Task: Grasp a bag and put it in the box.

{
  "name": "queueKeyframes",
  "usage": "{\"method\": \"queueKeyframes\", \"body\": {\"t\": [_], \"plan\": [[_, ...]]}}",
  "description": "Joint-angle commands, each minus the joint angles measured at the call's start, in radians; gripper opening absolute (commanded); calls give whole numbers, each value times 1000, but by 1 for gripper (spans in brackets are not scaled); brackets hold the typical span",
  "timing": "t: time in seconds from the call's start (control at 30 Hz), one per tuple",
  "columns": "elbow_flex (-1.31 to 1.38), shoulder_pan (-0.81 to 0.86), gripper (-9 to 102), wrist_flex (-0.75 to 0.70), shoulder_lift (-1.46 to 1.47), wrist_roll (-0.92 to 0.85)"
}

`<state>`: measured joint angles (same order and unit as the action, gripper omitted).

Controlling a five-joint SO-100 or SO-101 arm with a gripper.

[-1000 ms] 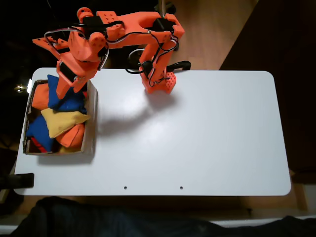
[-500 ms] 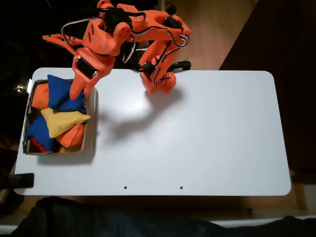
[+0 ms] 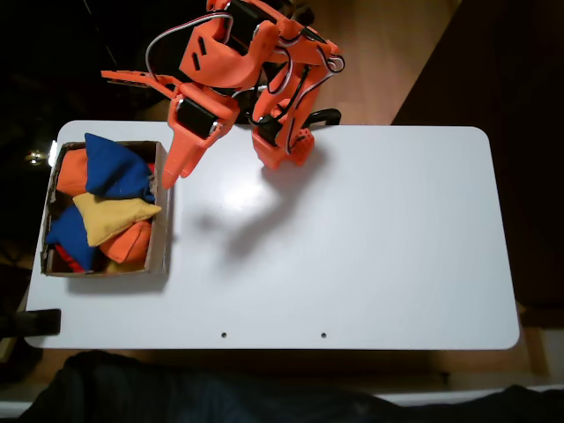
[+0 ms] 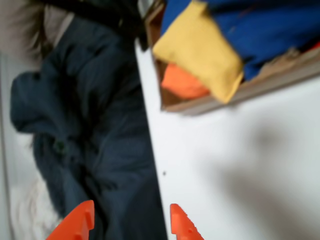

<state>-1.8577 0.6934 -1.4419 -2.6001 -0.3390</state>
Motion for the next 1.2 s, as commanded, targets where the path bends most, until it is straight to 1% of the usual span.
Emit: {"method": "queueKeyframes", "body": {"t": [0.0, 0.5, 0.87, 1.17], "plan": [[0, -54, 30, -5, -37, 26], [5, -310, 30, -21, -91, 198], [3, -517, 30, -21, -86, 270], [-57, -627, 30, 2, -64, 318]]}}
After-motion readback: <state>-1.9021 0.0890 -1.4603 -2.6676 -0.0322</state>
